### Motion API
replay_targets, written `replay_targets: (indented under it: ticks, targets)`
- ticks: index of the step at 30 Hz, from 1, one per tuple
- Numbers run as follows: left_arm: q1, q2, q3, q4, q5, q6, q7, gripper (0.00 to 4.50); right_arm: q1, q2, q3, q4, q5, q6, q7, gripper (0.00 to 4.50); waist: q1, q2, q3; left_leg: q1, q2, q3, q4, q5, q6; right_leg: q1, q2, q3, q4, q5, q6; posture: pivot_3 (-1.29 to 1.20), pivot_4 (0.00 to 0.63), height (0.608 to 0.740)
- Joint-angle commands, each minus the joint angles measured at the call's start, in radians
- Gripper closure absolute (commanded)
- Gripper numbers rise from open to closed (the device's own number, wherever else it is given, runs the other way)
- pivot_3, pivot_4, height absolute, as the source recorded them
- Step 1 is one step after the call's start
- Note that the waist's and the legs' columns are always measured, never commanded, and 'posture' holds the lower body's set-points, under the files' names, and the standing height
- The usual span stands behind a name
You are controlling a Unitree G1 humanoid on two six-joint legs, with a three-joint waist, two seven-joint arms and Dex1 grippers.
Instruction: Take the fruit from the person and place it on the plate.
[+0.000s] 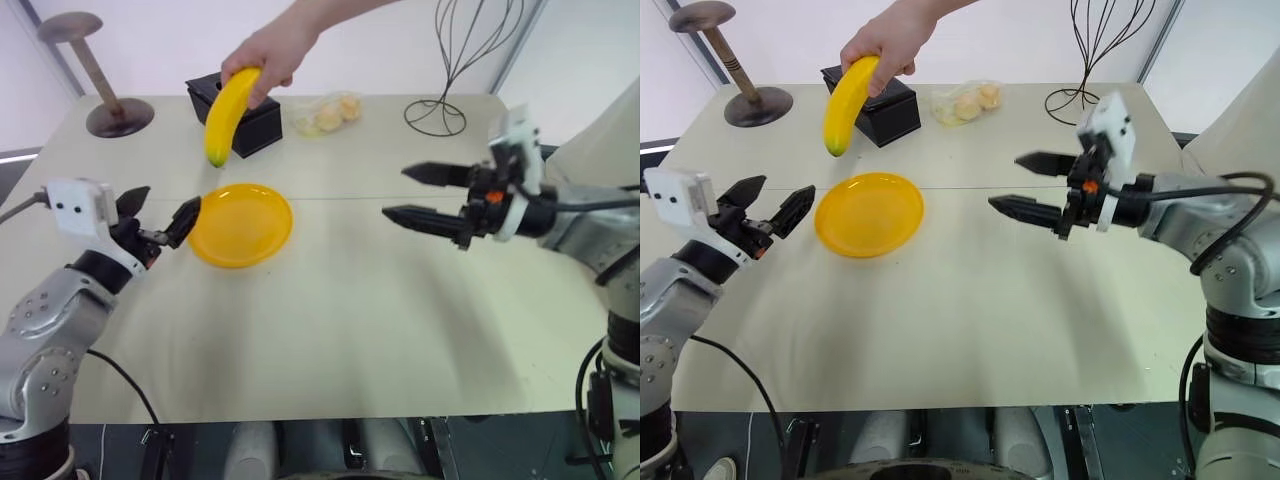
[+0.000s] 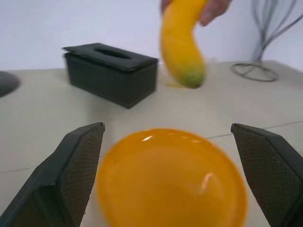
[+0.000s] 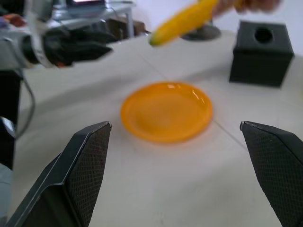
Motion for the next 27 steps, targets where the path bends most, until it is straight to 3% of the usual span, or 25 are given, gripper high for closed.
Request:
replay_targets:
  ticks: [1, 9, 14, 17, 27]
  targets:
    - [-0.092, 0.039, 0.008, 0.069, -0.005, 0.017, -0.030, 0.00, 0.009, -0.023, 0.006, -0.048, 0.009, -0.031, 0.048, 0.05, 0.003, 0.000, 0.000, 0.000, 0.000, 0.000, 0.000, 0.000, 0.000, 0.000, 0.000, 0.000, 0.000, 0.000, 0.000, 0.00, 0.150, 0.740]
    - [-0.317, 0.109, -0.053, 0.249, 0.032, 0.101, -0.074, 0.00, 0.000, 0.020, 0.034, -0.041, -0.027, -0.070, 0.006, 0.05, -0.001, 0.000, 0.000, 0.000, 0.000, 0.000, 0.001, 0.000, 0.000, 0.000, 0.000, 0.000, 0.001, 0.000, 0.001, 0.00, 0.150, 0.740]
    - [-0.526, 0.037, -0.019, 0.418, -0.074, 0.270, 0.016, 0.00, 0.015, 0.031, 0.042, -0.050, -0.034, -0.086, -0.010, 0.05, 0.003, 0.000, 0.000, 0.000, 0.000, 0.000, 0.001, 0.000, 0.000, 0.000, 0.000, -0.001, 0.001, 0.001, 0.001, 0.00, 0.150, 0.740]
    - [-0.636, 0.023, -0.028, 0.524, -0.070, 0.318, 0.020, 0.00, 0.020, 0.041, 0.049, -0.054, -0.037, -0.096, -0.019, 0.05, -0.001, -0.001, 0.000, 0.000, -0.001, 0.000, 0.002, 0.000, 0.000, 0.000, -0.001, -0.001, 0.001, 0.001, 0.002, 0.00, 0.150, 0.740]
    - [-0.746, 0.012, -0.137, 0.686, 0.059, 0.322, -0.059, 0.00, 0.041, 0.058, 0.047, -0.076, -0.043, -0.104, -0.049, 0.05, -0.002, -0.001, 0.000, 0.000, -0.001, 0.000, 0.001, 0.000, 0.000, -0.001, -0.001, -0.001, 0.002, 0.001, 0.002, 0.00, 0.150, 0.740]
